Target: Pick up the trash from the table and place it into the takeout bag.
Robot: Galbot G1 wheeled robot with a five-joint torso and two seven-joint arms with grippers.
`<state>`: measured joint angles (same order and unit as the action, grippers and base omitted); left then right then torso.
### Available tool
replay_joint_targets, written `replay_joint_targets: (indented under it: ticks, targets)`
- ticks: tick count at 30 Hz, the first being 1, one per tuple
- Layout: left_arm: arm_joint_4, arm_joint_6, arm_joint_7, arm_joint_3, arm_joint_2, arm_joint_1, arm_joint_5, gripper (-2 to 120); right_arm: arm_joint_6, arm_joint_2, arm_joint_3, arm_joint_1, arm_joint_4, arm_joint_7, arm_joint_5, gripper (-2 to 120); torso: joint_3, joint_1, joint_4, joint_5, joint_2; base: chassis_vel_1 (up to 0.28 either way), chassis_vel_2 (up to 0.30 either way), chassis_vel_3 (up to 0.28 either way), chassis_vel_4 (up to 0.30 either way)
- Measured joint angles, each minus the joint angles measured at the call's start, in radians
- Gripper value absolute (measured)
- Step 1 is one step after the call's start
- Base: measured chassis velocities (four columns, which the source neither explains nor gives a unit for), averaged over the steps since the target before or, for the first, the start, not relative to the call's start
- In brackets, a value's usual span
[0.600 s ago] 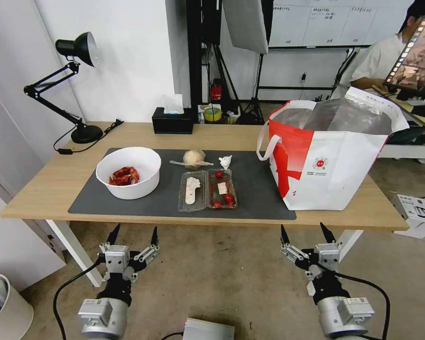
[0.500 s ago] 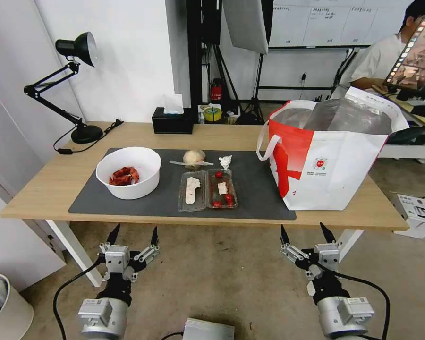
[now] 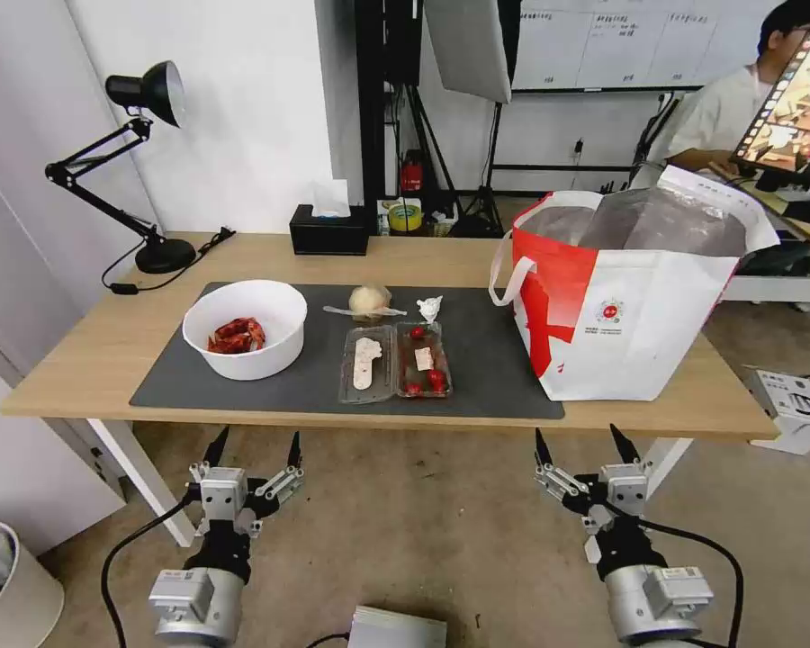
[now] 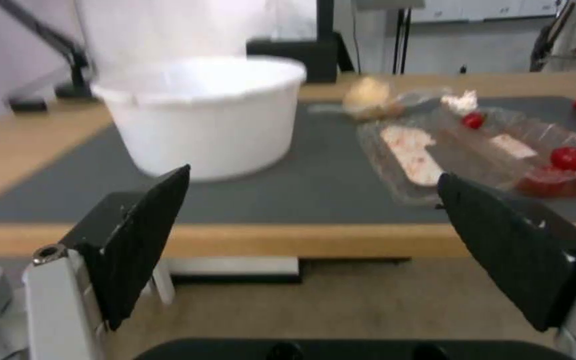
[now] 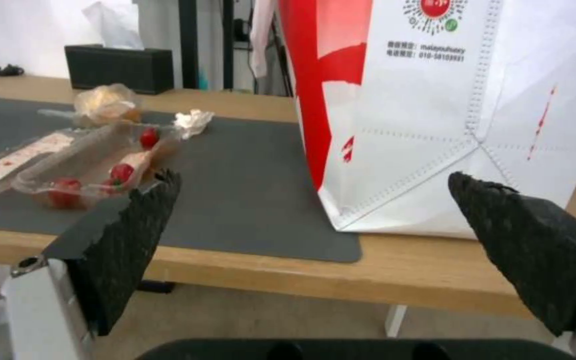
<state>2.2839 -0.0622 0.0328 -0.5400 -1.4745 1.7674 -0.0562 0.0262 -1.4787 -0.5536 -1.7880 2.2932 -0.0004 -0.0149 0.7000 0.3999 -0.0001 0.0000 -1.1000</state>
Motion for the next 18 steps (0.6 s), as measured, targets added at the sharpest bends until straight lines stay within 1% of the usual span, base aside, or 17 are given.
replay_joint_targets:
  ticks: [1, 2, 3, 4, 5, 6, 7, 8, 9, 12, 13, 16, 17, 18]
  targets:
    - [-0.007, -0.024, 0.012, 0.004, 0.01, -0.012, -0.021, 100, 0.02, 0.015, -0.004, 0.01, -0.005, -0.001, -0.012, 100, 0.0, 0.0, -0.0001, -0.0001, 0.0, 0.0, 0.0, 0.0, 0.0]
    - [-0.007, -0.024, 0.012, 0.004, 0.01, -0.012, -0.021, 100, 0.02, 0.015, -0.004, 0.01, -0.005, -0.001, -0.012, 100, 0.0, 0.0, -0.0001, -0.0001, 0.0, 0.0, 0.0, 0.0, 0.0]
    - [-0.017, -0.059, 0.03, 0.009, 0.023, -0.03, -0.051, 100, 0.051, 0.039, -0.01, 0.026, -0.012, -0.003, -0.029, 100, 0.0, 0.0, 0.0001, -0.0001, 0.0, 0.0, 0.0, 0.0, 0.0]
    - [-0.03, -0.105, 0.055, 0.016, 0.041, -0.052, -0.09, 100, 0.058, 0.055, -0.012, 0.034, -0.014, -0.003, -0.033, 100, 0.0, 0.0, 0.0005, -0.0001, 0.0, 0.0, 0.0, 0.0, 0.0]
    - [-0.03, -0.105, 0.055, 0.016, 0.041, -0.052, -0.09, 100, 0.058, 0.055, -0.012, 0.034, -0.014, -0.003, -0.033, 100, 0.0, 0.0, 0.0005, -0.0001, 0.0, 0.0, 0.0, 0.0, 0.0]
    - [-0.039, -0.138, 0.07, 0.022, 0.054, -0.069, -0.119, 100, 0.07, 0.064, -0.012, 0.039, -0.017, -0.005, -0.041, 100, 0.0, 0.0, 0.0, 0.0004, 0.0, 0.0, 0.0, 0.0, 0.0]
    - [-0.051, -0.18, 0.091, 0.028, 0.071, -0.09, -0.156, 100, 0.095, 0.084, -0.017, 0.052, -0.024, -0.006, -0.057, 100, 0.0, 0.0, -0.0003, 0.0, 0.0, 0.0, 0.0, 0.0, 0.0]
    - [-0.059, -0.209, 0.105, 0.033, 0.082, -0.104, -0.181, 100, 0.123, 0.105, -0.022, 0.067, -0.032, -0.009, -0.074, 100, 0.0, 0.0, 0.0, 0.0, 0.0, 0.0, 0.0, 0.0, 0.0]
    - [-0.059, -0.209, 0.105, 0.033, 0.082, -0.104, -0.181, 100, 0.123, 0.105, -0.022, 0.067, -0.032, -0.009, -0.074, 100, 0.0, 0.0, 0.0, 0.0, 0.0, 0.0, 0.0, 0.0, 0.0]
    - [-0.09, -0.322, 0.163, 0.05, 0.127, -0.161, -0.279, 100, 0.227, 0.186, -0.04, 0.122, -0.062, -0.02, -0.139, 100, 0.0, 0.0, 0.0001, 0.0003, 0.0, 0.0, 0.0, 0.0, 0.0]
    - [-0.09, -0.322, 0.163, 0.05, 0.127, -0.161, -0.279, 100, 0.227, 0.186, -0.04, 0.122, -0.062, -0.02, -0.139, 100, 0.0, 0.0, 0.0001, 0.0003, 0.0, 0.0, 0.0, 0.0, 0.0]
    - [-0.12, -0.427, 0.218, 0.067, 0.168, -0.214, -0.37, 100, 0.332, 0.269, -0.059, 0.178, -0.092, -0.031, -0.206, 100, 0.0, 0.0, 0.0001, 0.0003, 0.0, 0.0, 0.0, 0.0, 0.0]
    - [-0.12, -0.427, 0.218, 0.067, 0.168, -0.214, -0.37, 100, 0.332, 0.269, -0.059, 0.178, -0.092, -0.031, -0.206, 100, 0.0, 0.0, 0.0001, 0.0003, 0.0, 0.0, 0.0, 0.0, 0.0]
    - [-0.13, -0.464, 0.236, 0.073, 0.183, -0.232, -0.404, 100, 0.37, 0.298, -0.065, 0.198, -0.102, -0.035, -0.229, 100, 0.0, 0.0, 0.0001, 0.0001, 0.0, 0.0, 0.0, 0.0, 0.0]
